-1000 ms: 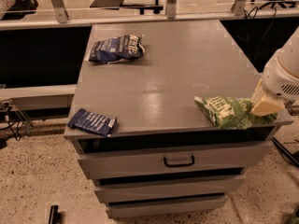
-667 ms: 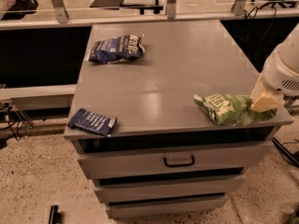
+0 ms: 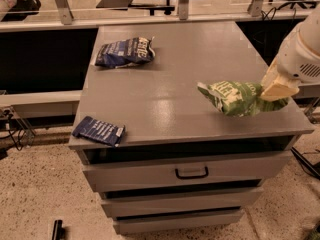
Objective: Move green jalapeno chip bag near rxbar blueberry
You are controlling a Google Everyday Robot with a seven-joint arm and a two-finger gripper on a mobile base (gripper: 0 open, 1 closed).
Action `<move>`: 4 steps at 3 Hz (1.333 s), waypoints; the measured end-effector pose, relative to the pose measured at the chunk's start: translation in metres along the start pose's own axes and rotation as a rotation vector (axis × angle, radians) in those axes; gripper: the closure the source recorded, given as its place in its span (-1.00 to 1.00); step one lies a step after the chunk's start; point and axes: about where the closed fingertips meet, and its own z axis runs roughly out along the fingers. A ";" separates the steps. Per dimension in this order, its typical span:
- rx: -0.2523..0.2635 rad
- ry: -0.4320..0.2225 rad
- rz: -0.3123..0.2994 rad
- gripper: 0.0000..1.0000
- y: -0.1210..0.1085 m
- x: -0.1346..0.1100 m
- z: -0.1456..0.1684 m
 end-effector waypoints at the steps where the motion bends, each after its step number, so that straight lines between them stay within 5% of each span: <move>1: 0.007 -0.077 -0.068 1.00 0.007 -0.048 -0.009; 3: -0.022 -0.217 -0.229 1.00 0.029 -0.173 0.008; 4: -0.054 -0.217 -0.247 1.00 0.027 -0.204 0.035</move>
Offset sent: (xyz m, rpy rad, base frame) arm 0.0178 0.1719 0.0355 0.1623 -0.0975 0.2883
